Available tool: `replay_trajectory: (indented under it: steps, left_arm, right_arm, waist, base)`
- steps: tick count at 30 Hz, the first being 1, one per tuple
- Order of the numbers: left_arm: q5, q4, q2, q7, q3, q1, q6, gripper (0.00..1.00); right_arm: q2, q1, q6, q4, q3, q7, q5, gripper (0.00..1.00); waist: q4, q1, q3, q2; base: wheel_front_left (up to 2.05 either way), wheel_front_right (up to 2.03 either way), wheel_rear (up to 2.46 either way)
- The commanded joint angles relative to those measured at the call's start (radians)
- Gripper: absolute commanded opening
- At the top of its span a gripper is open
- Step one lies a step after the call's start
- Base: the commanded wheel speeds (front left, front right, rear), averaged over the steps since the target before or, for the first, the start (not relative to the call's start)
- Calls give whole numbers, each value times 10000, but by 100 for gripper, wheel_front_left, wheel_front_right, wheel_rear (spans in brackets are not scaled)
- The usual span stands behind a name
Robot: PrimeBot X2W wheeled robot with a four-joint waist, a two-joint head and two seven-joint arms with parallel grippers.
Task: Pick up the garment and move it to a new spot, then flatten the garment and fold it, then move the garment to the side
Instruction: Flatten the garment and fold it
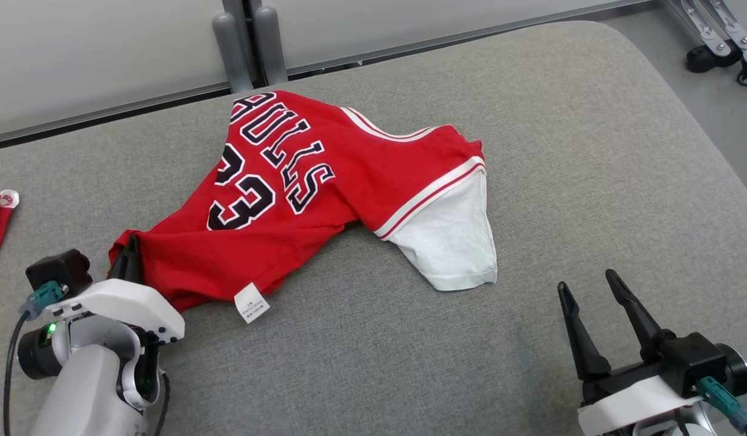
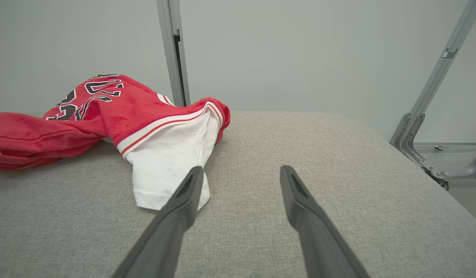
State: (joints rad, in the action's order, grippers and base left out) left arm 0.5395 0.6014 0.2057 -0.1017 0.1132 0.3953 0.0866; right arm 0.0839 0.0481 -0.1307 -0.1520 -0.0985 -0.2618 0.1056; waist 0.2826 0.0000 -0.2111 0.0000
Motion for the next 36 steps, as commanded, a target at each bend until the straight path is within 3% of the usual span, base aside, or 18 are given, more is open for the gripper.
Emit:
replay_trajectory:
  steps: [1,6,12,14,19,32,33,34,35,36]
  left_arm:
    - [53,184,-32,-208,-4,126,-179,99]
    - [693,779,-333,-1191,-553,-83,-638,100]
    - [1316,-557,-795,-1557,-1162,-1699,-1148,100]
    - [1605,-1262,-1066,-1374,-902,-2661,-1449,100]
    - [1710,-1790,-1231,-956,-194,-3273,-1854,100]
    - [1256,-710,-770,-1231,119,-2188,-1968,96]
    - [1271,-676,-761,-1257,135,-2144,-2007,71]
    - [1236,-663,-726,-1298,206,-2105,-2056,36]
    - [1179,-691,-689,-1327,270,-2077,-2062,10]
    - [1180,-744,-672,-1359,325,-2071,-2079,0]
  right_arm:
    - [67,58,-1,-39,36,-49,13,100]
    - [12,-121,-1,-54,124,-49,-32,100]
    - [-31,-264,-1,-41,137,-49,-72,100]
    - [-50,-313,-1,-1,145,-49,-74,100]
    - [-52,-283,-1,6,84,-49,-62,100]
    - [1,-163,-1,-62,56,-49,33,100]
    - [-12,-191,-1,-69,59,-49,38,100]
    - [-25,-214,-1,-76,75,-49,49,100]
    - [-39,-239,-1,-76,91,-49,63,100]
    - [-57,-271,-1,-71,94,-49,64,100]
  waist:
    - [3,0,13,0]
    - [-96,0,172,0]
    - [-187,0,380,0]
    - [-214,0,395,0]
    - [-252,0,304,0]
    - [129,0,214,0]
    - [150,0,224,0]
    - [164,0,235,0]
    - [169,0,248,0]
    - [166,0,263,0]
  base:
    - [0,0,0]
    - [0,0,0]
    - [0,0,0]
    - [0,0,0]
    - [0,0,0]
    - [0,0,0]
    - [0,0,0]
    - [0,0,0]
    - [0,0,0]
    - [0,0,0]
